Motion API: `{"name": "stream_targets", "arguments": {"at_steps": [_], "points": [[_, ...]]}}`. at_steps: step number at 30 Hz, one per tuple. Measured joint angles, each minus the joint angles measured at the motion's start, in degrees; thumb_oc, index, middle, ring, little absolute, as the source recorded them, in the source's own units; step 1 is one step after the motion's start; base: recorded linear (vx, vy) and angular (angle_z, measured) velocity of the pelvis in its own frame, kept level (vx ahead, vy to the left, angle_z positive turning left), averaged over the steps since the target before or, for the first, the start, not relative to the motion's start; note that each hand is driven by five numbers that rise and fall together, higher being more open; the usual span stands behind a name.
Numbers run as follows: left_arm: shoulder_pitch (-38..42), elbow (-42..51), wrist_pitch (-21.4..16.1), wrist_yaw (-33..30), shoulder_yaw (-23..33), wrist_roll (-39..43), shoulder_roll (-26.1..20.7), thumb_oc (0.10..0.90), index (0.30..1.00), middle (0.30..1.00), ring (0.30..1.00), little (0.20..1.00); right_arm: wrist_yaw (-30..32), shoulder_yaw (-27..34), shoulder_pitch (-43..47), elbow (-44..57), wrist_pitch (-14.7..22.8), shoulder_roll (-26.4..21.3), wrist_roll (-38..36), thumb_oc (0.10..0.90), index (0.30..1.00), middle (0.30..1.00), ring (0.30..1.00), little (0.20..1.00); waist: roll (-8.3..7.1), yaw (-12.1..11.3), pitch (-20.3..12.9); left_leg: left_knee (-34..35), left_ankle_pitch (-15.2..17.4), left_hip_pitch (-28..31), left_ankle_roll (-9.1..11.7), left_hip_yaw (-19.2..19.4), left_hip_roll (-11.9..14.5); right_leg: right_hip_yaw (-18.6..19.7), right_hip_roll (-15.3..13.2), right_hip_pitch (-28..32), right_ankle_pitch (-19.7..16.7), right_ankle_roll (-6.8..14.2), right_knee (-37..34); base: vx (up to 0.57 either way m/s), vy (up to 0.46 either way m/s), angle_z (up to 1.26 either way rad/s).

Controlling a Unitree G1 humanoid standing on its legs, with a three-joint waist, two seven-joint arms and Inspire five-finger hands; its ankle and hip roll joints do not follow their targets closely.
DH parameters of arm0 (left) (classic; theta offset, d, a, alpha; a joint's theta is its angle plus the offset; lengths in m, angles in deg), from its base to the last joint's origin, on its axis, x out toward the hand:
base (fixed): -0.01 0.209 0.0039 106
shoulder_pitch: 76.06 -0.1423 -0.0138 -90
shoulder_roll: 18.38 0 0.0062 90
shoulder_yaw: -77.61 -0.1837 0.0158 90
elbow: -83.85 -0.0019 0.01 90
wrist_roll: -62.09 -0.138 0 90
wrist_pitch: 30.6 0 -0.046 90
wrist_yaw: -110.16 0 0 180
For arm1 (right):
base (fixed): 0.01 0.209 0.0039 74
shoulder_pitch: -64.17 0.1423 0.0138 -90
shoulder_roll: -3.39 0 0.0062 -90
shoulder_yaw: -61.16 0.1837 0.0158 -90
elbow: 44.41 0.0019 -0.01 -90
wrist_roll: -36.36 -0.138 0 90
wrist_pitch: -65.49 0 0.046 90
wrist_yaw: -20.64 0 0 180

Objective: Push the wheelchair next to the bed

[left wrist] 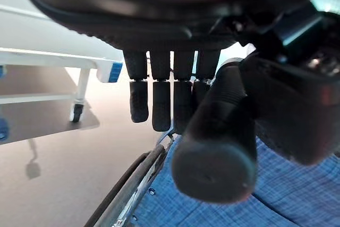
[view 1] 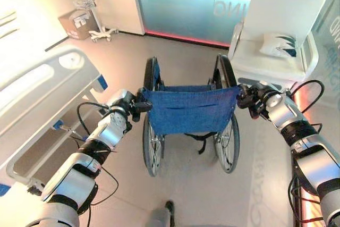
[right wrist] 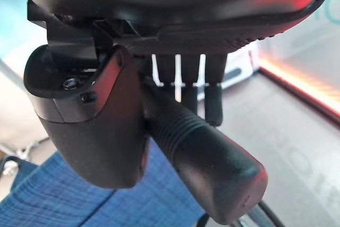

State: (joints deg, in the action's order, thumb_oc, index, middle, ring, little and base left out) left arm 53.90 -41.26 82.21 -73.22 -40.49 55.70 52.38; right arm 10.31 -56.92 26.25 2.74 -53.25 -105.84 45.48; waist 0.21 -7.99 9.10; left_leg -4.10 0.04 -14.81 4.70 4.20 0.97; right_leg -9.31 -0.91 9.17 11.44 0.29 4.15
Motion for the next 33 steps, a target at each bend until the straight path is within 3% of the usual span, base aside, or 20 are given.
{"name": "stream_targets", "arguments": {"at_steps": [2, 3, 4, 5, 6, 7, 9, 15, 17, 18, 19, 20, 21, 22, 23, 24, 26, 28, 30, 33], "points": [[-0.03, 1.04, 0.1, 0.66, 1.22, -0.01, -0.85, 0.4, 0.3, 0.3, 0.3, 0.3, -0.38, 0.08, 0.61, 0.29, 0.11, 0.11, 0.0, 0.4, 0.3, 0.3, 0.3, 0.3, 0.51, -0.67, 0.22, -1.53, 0.32, -1.18, -0.56, 1.05, -0.07, 1.36, 0.04, 1.25, 1.03, 0.85, 0.11, 0.46, 0.198, -0.55], [-0.43, 1.61, 0.1, 1.74, 1.67, -0.02, -1.71, 0.4, 0.3, 0.3, 0.3, 0.3, -0.8, 0.22, 0.2, 0.48, 0.69, 0.28, -0.12, 0.4, 0.3, 0.3, 0.3, 0.3, 0.04, -0.58, 0.29, -7.75, 1.58, -0.92, -2.55, 1.07, -0.94, 1.32, -1.05, 2.64, 2.75, 1.6, 0.92, 0.35, 0.099, -0.38], [-0.93, 1.88, 0.13, 2.16, 1.97, -0.05, -2.08, 0.4, 0.3, 0.3, 0.3, 0.3, -1.16, 0.19, 0.22, 0.46, 0.66, 0.49, -0.12, 0.4, 0.3, 0.3, 0.3, 0.3, 0.27, -0.88, 0.03, -8.1, 2.07, 0.81, -3.23, 1.05, -1.34, 1.41, -1.31, 3.1, 3.98, 2.14, 1.93, 0.59, 0.183, -0.25], [-0.73, 2.48, 0.14, 2.62, 2.29, -0.16, -2.75, 0.4, 0.3, 0.3, 0.3, 0.3, -1.29, 0.49, 0.07, 0.81, 0.69, 0.65, -0.12, 0.4, 0.3, 0.3, 0.3, 0.3, -0.41, -0.67, 0.32, -7.61, -0.11, 2.29, -5.3, 1.29, -2.93, 1.29, -2.7, 4.51, 5.78, 3.28, 2.93, 0.52, 0.175, -0.13], [-0.64, 3.19, 0.14, 2.63, 3.94, -0.55, -2.94, 0.4, 0.3, 0.3, 0.3, 0.3, -1.29, 1.12, 0.16, 1.05, 0.69, 0.83, -0.2, 0.4, 0.3, 0.3, 0.3, 0.3, -2.16, -0.53, 0.67, -9.14, 0.15, 2.54, -5.74, 2.42, -4.13, 1.09, -4.51, 5.01, 7.12, 4.42, 4.2, 0.51, 0.18, -0.04], [-0.69, 3.66, 0.1, 2.7, 4.41, -0.77, -3.05, 0.4, 0.3, 0.3, 0.3, 0.3, -1.28, 1.2, 0.23, 1.01, 0.69, 0.82, -0.32, 0.4, 0.3, 0.3, 0.3, 0.3, -2.68, -0.43, 0.78, -9.9, 0.12, 2.65, -6.39, 2.9, -4.33, 0.87, -4.84, 5.01, 7.7, 4.81, 5.65, 0.43, 0.172, -0.14], [0.4, 4.07, -0.37, 2.91, 5.03, -0.78, -3.61, 0.4, 0.3, 0.3, 0.3, 0.3, -1.05, 3.0, 0.19, 0.91, 0.69, 1.15, -0.24, 0.4, 0.3, 0.3, 0.3, 0.3, -3.39, -1.37, 1.13, -11.65, 0.57, 3.38, -10.67, 2.99, -4.76, -1.43, -5.72, 4.29, 7.67, 4.87, 10.9, 0.4, 0.169, -0.22], [-1.62, 8.1, -2.29, 4.37, 6.22, -2.41, -3.72, 0.4, 0.3, 0.3, 0.3, 0.3, -0.31, 5.95, -1.91, 2.7, 0.64, 0.66, 1.97, 0.4, 0.3, 0.3, 0.3, 0.3, -4.17, -1.88, 1.49, -10.89, 4.27, 8.04, -12.85, 1.91, -6.44, -2.06, -8.17, -3.55, 5.26, 6.95, 31.42, 0.41, 0.04, -0.01], [-2.1, 8.26, -2.44, 5.04, 5.93, -2.42, -3.64, 0.4, 0.3, 0.3, 0.3, 0.3, -0.22, 5.81, -2.56, 2.66, 0.65, 0.47, 1.97, 0.4, 0.3, 0.3, 0.3, 0.3, -3.1, -2.38, 2.05, -8.86, 4.06, 11.34, -12.61, -0.83, -6.18, -3.14, -7.39, -5.37, 5.88, 6.06, 31.45, 0.36, -0.217, -0.26], [-2.15, 8.19, -2.46, 5.17, 6.27, -2.5, -2.94, 0.4, 0.3, 0.3, 0.3, 0.3, -0.12, 5.5, -2.33, 2.62, 1.66, -0.24, 1.98, 0.4, 0.3, 0.3, 0.3, 0.3, -0.96, -3.18, 2.78, -7.41, 4.23, 13.16, -12.2, -5.31, -5.93, -6.04, -7.22, -8.93, 8.09, 2.79, 31.39, 0.42, -0.272, -0.29], [-2.32, 8.12, -2.19, 5.33, 6.55, -2.53, -3.19, 0.4, 0.3, 0.3, 0.3, 0.3, 0.18, 5.3, -1.7, 2.79, 2.45, -0.2, 2.08, 0.4, 0.3, 0.3, 0.3, 0.3, 1.08, -2.69, 3.71, -5.75, 3.85, 15.23, -11.74, -6.41, -5.09, -7.06, -6.07, -11.66, 7.4, 3.39, 26.52, 0.43, -0.265, -0.13], [-2.17, 7.75, -2.31, 5.69, 6.27, -2.53, -3.29, 0.4, 0.3, 0.3, 0.3, 0.3, 0.29, 5.07, -1.28, 3.64, 2.18, -0.62, 2.27, 0.4, 0.3, 0.3, 0.3, 0.3, 1.72, -1.91, 4.02, -4.81, 4.09, 16.12, -11.5, -7.82, -5.77, -6.64, -7.16, -15.94, 5.99, 5.41, 21.71, 0.35, -0.224, 0.29], [-2.14, 7.42, -2.42, 5.84, 6.64, -2.53, -3.38, 0.4, 0.3, 0.3, 0.3, 0.3, 0.24, 4.99, -0.83, 3.71, 2.17, -0.66, 2.27, 0.4, 0.3, 0.3, 0.3, 0.3, 1.72, -0.9, 4.24, -4.41, 4.07, 16.5, -11.53, -8.84, -6.29, -6.38, -7.79, -17.52, 4.26, 5.87, 18.24, 0.56, -0.334, 0.85], [-1.67, 6.8, -2.51, 5.97, 7.04, -2.53, -3.19, 0.4, 0.3, 0.3, 0.3, 0.3, 0.25, 4.82, -0.29, 3.71, 2.14, -0.69, 2.27, 0.4, 0.3, 0.3, 0.3, 0.3, 1.29, 1.58, 4.53, -4.1, 3.42, 17.03, -11.93, -10.52, -6.88, -5.09, -9.39, -20.56, -1.28, 6.69, 10.73, 0.42, -0.249, 0.97], [-1.31, 6.11, -2.74, 5.9, 7.09, -2.52, -2.78, 0.4, 0.3, 0.3, 0.3, 0.3, 0.24, 4.78, -0.35, 3.62, 2.04, -0.74, 2.26, 0.4, 0.3, 0.3, 0.3, 0.3, 0.74, 2.29, 4.47, -4.05, 4.38, 17.19, -10.63, -13.46, -7.74, -3.97, -10.0, -22.07, -3.28, 8.1, 7.83, 0.58, -0.412, 1.34], [-0.81, 5.72, -3.53, 5.83, 7.01, -2.45, -3.04, 0.4, 0.3, 0.3, 0.3, 0.3, -0.08, 4.55, 0.21, 3.3, 1.44, -0.71, 2.21, 0.4, 0.3, 0.3, 0.3, 0.3, -0.16, 3.95, 4.73, -5.36, 5.83, 16.56, -10.49, -15.31, -8.12, -0.3, -10.71, -22.5, -5.69, 9.14, 1.13, 0.26, -0.267, 0.95], [-0.24, 5.68, -3.99, 5.58, 7.15, -2.42, -3.36, 0.4, 0.3, 0.3, 0.3, 0.3, -0.37, 4.24, 1.42, 2.68, 0.18, -0.22, 2.21, 0.4, 0.3, 0.3, 0.3, 0.3, -2.62, 3.77, 4.85, -8.01, 8.94, 16.2, -9.51, -15.21, -8.65, -0.05, -12.02, -24.67, -7.15, 9.04, 3.95, 0.43, -0.42, 0.67], [0.65, 5.45, -4.0, 5.5, 7.16, -2.35, -3.18, 0.4, 0.3, 0.3, 0.3, 0.3, -1.01, 4.22, 2.22, 2.8, 0.03, -0.92, 2.16, 0.4, 0.3, 0.3, 0.3, 0.3, -3.68, 4.56, 4.42, -11.77, 12.38, 14.86, -7.62, -14.98, -7.09, -0.45, -11.56, -23.82, -8.95, 8.21, 7.74, 0.42, -0.331, 0.74], [1.58, 5.44, -3.65, 5.55, 7.0, -2.29, -3.23, 0.4, 0.3, 0.3, 0.3, 0.3, -1.68, 4.18, 3.42, 3.28, 0.03, -1.95, 2.16, 0.4, 0.3, 0.3, 0.3, 0.3, -3.04, 5.65, 4.73, -14.74, 14.72, 13.99, -5.28, -11.53, -3.53, -1.8, -10.75, -24.22, -10.33, 6.75, 12.16, 0.49, -0.3, 0.86], [0.53, 5.8, -2.91, 5.52, 7.12, -2.26, -2.14, 0.4, 0.3, 0.3, 0.3, 0.3, -2.61, 2.5, 4.03, 3.89, 0.1, -3.57, 2.16, 0.4, 0.3, 0.3, 0.3, 0.3, -0.54, 4.08, 3.91, -13.25, 15.38, 17.57, -3.44, -7.05, 2.59, -3.77, -7.29, -23.48, -6.85, 2.09, 16.77, 0.5, -0.3, 0.31]]}}
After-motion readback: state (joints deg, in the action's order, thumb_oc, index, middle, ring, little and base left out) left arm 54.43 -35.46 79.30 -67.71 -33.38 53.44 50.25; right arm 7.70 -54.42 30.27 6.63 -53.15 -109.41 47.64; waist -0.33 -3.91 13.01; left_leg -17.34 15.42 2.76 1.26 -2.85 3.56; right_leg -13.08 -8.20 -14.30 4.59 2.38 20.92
